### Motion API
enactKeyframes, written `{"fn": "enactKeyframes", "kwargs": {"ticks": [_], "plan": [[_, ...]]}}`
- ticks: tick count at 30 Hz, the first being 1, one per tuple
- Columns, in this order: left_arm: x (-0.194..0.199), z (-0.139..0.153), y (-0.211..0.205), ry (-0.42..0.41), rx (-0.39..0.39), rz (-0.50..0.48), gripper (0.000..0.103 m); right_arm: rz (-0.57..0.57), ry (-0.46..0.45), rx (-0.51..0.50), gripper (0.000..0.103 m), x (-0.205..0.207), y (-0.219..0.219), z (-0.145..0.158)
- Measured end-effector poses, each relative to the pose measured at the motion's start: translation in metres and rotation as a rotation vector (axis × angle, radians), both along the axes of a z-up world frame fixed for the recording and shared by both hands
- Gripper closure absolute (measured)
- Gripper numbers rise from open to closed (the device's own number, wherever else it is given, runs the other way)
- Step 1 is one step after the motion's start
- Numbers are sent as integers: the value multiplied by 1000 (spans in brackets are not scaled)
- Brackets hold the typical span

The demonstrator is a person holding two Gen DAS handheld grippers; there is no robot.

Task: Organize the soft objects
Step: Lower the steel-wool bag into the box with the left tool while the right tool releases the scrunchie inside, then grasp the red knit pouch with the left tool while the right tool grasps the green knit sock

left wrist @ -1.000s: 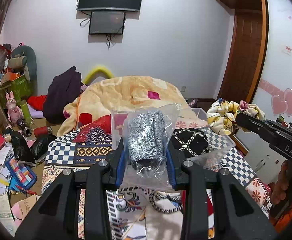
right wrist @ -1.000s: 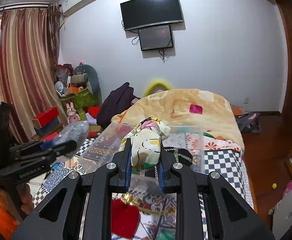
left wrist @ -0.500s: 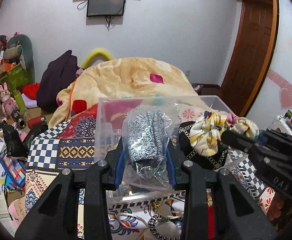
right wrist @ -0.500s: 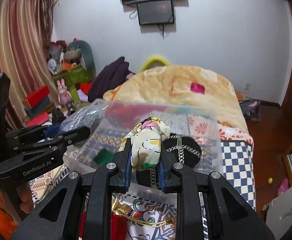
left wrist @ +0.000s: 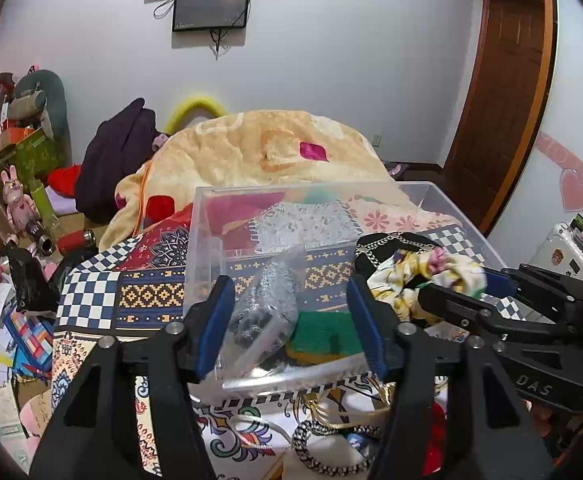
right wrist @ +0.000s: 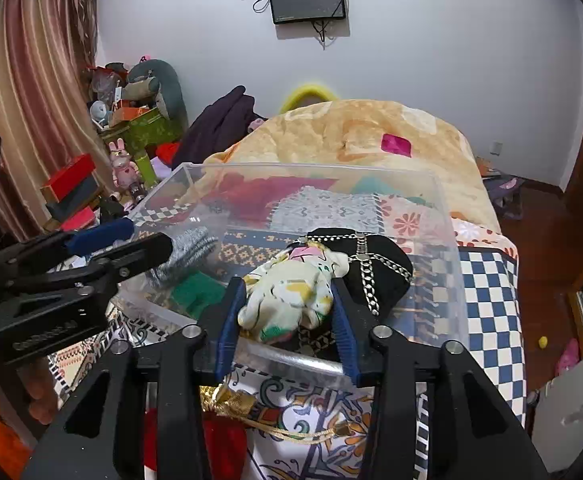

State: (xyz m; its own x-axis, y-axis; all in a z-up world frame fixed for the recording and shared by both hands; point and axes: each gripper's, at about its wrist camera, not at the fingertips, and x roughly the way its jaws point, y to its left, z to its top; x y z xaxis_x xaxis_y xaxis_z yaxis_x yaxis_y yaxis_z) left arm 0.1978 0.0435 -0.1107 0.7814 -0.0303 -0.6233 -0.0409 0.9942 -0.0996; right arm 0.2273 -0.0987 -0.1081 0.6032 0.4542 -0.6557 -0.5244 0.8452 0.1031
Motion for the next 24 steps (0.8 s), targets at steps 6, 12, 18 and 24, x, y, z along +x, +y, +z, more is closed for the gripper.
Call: {"fn": "enactKeyframes", "kwargs": {"ticks": [6,12,18,24], "plan": [[-21,18,-2,-40,6,-19,35,-21,-40,-5,47,-12,-10,11],[-46,34,-3,-82,8,-34,25,-42,-112,17,25,-33,-24,27],[-70,33,-9,-88,15,-49,15,-61,-124,19,20,-52,-44,26],[-88,15,-18,-41,2,-73,14,-77,-37,-23,20,-66,-53,-4]]}}
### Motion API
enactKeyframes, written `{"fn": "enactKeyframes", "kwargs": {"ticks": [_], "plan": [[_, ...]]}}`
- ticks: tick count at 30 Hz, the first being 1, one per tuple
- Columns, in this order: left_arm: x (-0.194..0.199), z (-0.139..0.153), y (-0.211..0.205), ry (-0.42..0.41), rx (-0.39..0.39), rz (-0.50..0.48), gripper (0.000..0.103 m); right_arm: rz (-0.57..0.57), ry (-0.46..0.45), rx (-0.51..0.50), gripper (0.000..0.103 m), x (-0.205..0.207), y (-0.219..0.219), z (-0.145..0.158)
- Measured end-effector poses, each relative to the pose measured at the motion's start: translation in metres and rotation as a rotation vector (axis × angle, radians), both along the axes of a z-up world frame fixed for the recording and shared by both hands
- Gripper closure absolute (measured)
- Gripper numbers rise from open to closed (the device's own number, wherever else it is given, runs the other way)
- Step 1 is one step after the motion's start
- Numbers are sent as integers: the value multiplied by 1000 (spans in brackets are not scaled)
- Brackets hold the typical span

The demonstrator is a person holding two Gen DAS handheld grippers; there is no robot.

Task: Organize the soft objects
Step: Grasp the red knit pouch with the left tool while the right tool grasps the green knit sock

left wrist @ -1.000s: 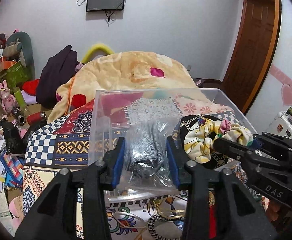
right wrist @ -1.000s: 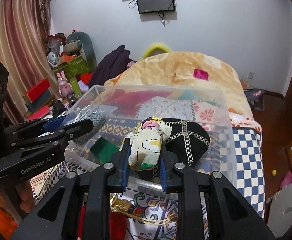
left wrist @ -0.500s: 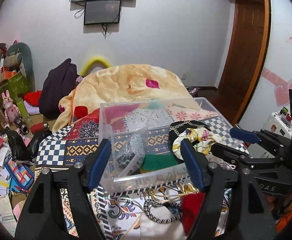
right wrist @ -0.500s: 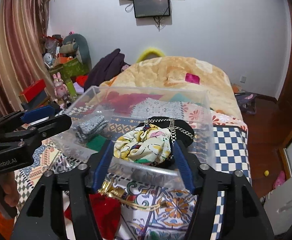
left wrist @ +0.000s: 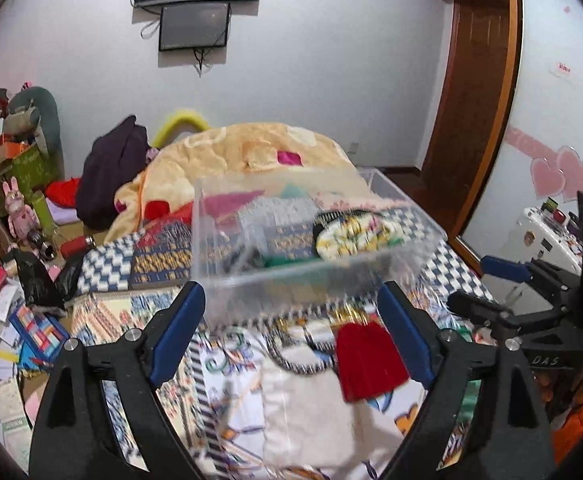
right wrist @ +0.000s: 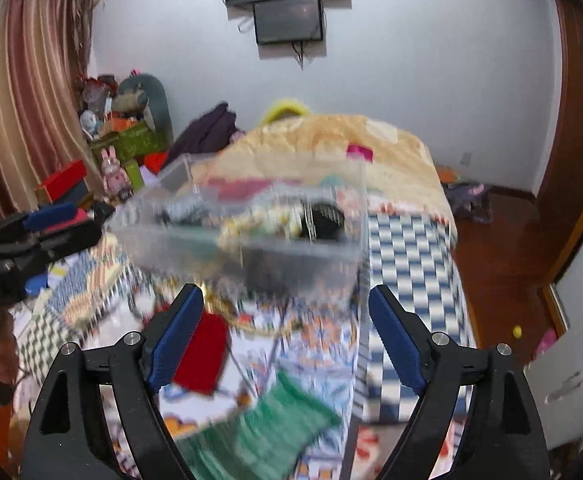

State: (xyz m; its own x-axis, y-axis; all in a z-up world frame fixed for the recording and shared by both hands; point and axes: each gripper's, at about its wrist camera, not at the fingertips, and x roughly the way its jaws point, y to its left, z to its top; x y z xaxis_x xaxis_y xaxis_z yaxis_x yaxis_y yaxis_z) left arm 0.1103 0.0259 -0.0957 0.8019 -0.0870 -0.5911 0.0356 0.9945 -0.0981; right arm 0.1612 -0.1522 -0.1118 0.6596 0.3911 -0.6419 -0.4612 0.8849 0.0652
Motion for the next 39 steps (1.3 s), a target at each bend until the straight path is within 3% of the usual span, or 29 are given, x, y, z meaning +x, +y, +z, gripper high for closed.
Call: {"fn": "enactKeyframes", "kwargs": {"ticks": [9,13,17,26,31,39], "plan": [[-14,-29,-17,68,-51,-35,17,7,141,-6,20,-26,-10,-40],[-14,-38,-28,98,-50,-71,39,63,159,0,22,-39,-11,-48],[-9,-42,-36,120,-56,-99,54,97,174,17,45,-42,-9,-51],[18,-51,-49,154,2,-105,59,89,128,39,80,-49,-12,-48],[33,-61,-53,186,29,-101,59,42,111,57,88,-47,-24,-44],[44,-65,-58,206,12,-137,79,29,121,97,89,-43,-32,-43]]}}
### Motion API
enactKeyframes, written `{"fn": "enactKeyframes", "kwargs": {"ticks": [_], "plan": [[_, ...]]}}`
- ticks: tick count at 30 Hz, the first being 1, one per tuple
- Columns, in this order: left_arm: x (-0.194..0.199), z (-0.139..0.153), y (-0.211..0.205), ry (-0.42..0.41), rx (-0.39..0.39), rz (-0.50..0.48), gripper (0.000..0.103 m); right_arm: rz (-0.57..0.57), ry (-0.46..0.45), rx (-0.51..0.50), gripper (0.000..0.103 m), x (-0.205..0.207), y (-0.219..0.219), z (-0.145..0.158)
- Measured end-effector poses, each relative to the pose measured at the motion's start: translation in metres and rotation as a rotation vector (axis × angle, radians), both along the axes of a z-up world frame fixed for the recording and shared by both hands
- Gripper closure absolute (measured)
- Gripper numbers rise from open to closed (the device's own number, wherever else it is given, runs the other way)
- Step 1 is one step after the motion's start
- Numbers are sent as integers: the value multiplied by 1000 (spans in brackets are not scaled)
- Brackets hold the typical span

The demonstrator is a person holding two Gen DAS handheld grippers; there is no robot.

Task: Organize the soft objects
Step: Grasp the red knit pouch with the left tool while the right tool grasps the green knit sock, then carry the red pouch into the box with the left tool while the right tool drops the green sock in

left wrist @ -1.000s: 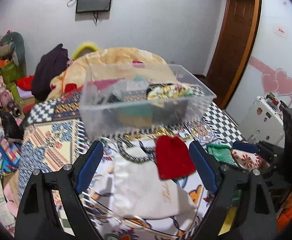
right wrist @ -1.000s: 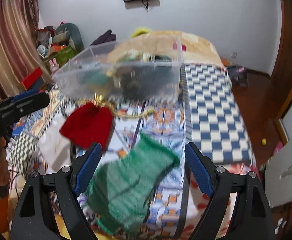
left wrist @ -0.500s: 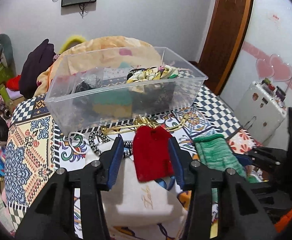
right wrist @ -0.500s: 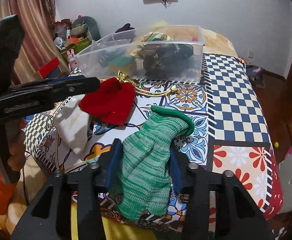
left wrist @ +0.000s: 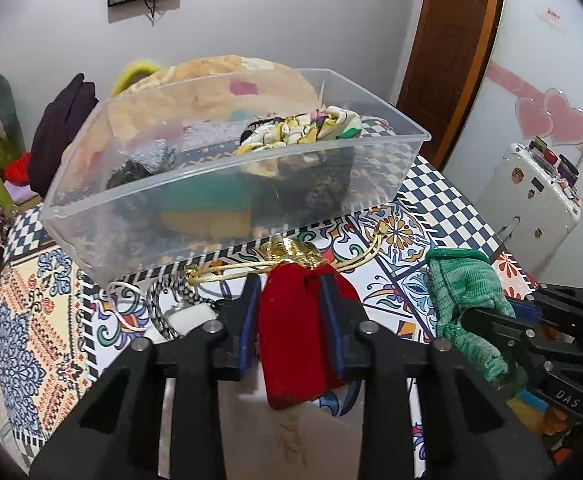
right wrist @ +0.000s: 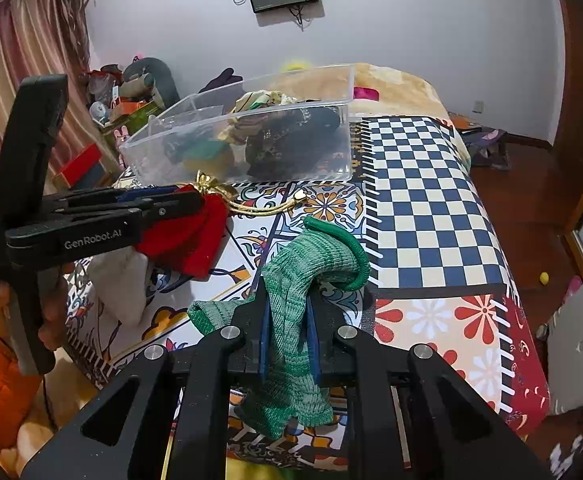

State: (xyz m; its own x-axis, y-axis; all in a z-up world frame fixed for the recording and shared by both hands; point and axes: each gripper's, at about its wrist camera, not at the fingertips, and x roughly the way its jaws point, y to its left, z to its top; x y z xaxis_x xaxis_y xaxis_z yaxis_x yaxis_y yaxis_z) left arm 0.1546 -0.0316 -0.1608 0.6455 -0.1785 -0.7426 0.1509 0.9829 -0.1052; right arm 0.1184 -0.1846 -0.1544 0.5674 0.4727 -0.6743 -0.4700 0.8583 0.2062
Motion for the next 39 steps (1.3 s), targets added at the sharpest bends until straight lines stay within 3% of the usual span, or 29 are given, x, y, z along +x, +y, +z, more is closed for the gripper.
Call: {"fn": "enactKeyframes", "kwargs": {"ticks": [4,16,23,31,39], "plan": [[-2,0,-1,-1,-18,-7,89,-6,-7,15,89,4,0,4],[-37,54,17,-166,-45,22,90,4,-124,23,89,18,12,45],[-48,93,39,-286,-13,67,90,42,-238,8,89,27,33,73],[-37,116,64,-360,1,140,90,48,-332,21,89,47,56,99],[-2,112,72,-353,3,173,90,34,-367,25,89,74,76,106]]}}
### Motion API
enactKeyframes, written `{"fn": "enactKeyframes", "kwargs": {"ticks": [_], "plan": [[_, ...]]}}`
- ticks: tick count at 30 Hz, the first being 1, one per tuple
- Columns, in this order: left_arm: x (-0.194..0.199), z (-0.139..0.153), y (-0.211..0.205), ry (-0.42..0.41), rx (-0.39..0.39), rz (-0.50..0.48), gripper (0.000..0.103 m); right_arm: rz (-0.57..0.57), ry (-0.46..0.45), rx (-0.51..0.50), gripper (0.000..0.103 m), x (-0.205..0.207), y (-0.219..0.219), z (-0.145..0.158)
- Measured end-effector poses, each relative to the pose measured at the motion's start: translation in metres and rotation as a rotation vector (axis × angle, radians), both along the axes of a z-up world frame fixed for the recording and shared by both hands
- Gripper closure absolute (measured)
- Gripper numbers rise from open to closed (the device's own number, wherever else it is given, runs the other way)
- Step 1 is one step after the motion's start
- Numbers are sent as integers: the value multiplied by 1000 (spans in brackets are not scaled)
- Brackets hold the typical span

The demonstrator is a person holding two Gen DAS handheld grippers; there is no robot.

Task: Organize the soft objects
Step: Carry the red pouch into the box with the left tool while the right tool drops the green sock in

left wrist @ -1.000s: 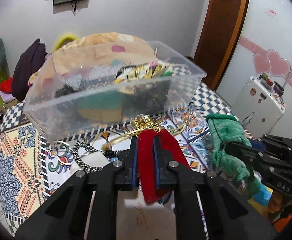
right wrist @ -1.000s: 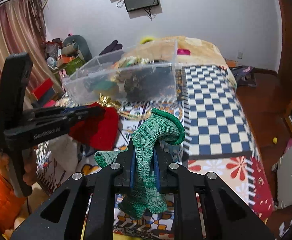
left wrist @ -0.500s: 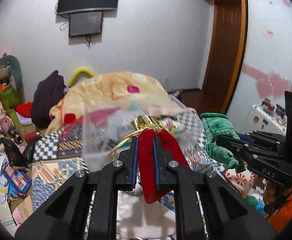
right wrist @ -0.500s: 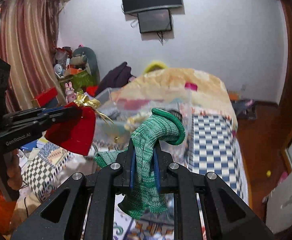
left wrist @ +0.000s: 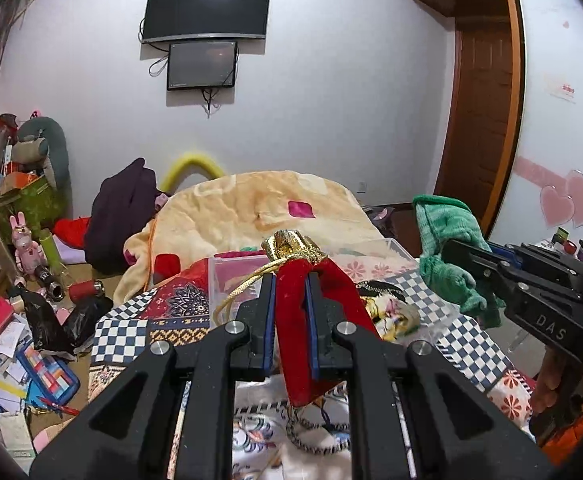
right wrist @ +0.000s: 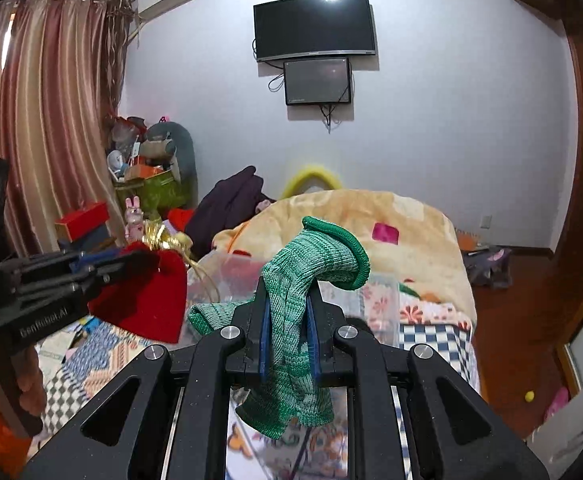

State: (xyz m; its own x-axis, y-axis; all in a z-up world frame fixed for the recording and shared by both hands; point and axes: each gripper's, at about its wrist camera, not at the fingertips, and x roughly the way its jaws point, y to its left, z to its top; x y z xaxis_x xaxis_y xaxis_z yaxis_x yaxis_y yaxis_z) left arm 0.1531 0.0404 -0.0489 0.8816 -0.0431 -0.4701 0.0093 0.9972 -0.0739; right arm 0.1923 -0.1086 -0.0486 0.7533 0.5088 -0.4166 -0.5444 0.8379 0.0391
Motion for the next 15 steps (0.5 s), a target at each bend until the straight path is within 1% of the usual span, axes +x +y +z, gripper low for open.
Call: {"fn": "enactKeyframes", "kwargs": {"ticks": [2,7,13,15], "plan": [[10,-3,2,10,-10,2,90,-1,10,1,89,8,4,-2],[31,-14,5,45,-21,13,90,7,42,-31,89,22,17,-12],[56,-37,9,126,-63,6,90,16,93,-72,89,32,29,-30],[63,-45,7,149,-63,6,90,17,108,-89,89,33,31,-36]]}}
